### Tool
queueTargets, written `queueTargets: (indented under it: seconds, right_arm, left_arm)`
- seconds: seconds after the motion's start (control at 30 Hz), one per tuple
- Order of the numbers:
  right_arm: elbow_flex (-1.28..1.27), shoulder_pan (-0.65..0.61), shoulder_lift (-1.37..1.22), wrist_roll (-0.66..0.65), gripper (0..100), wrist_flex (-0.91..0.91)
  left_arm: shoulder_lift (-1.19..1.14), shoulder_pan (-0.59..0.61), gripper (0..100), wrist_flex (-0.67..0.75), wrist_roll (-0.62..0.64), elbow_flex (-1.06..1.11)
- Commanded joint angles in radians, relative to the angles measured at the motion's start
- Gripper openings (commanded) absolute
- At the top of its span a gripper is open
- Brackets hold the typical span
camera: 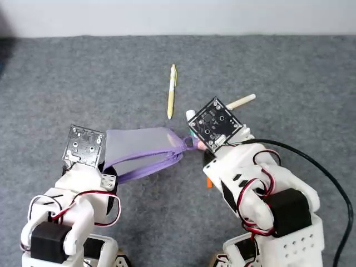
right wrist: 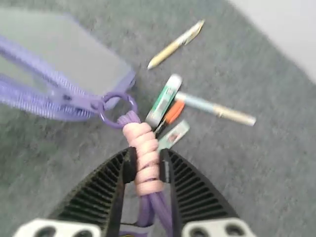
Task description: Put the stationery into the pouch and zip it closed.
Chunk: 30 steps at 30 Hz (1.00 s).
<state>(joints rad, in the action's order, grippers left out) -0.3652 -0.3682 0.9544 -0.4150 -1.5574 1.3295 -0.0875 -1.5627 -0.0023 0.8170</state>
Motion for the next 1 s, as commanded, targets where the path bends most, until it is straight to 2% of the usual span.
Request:
queueTargets:
  seconds: [0.0,0.1,0.27,0.33,0.6,0.8,0.97]
  right_arm:
    - [0.098,0.039,0.008,0.106,16.8,-0.108]
    - [0.186,0.039,-0.002,0.198,19.7,-0.191]
    - [0.265,0.039,-0.051,0.288,19.7,-0.217]
    - [0.293,0.039,-0.114,0.336,19.7,-0.216]
    - [0.465,0.038,-0.575,0.457,19.7,-0.216]
    - [0.689,0.036,-0.897,0.462,19.7,-0.214]
    - [0.882,0.033,-1.139,0.462,19.7,-0.214]
  left_arm:
    - [0.006,0.008,1,-0.005,-0.008,-0.019]
    - [0.006,0.008,1,-0.005,-0.006,-0.019]
    - [0.006,0.008,1,0.021,-0.003,-0.018]
    - [0.006,0.008,1,0.023,0.034,-0.018]
    - [0.006,0.008,1,0.017,0.071,-0.018]
    - [0.006,0.008,2,0.015,0.074,-0.018]
    - [0.006,0.008,2,0.017,0.135,-0.018]
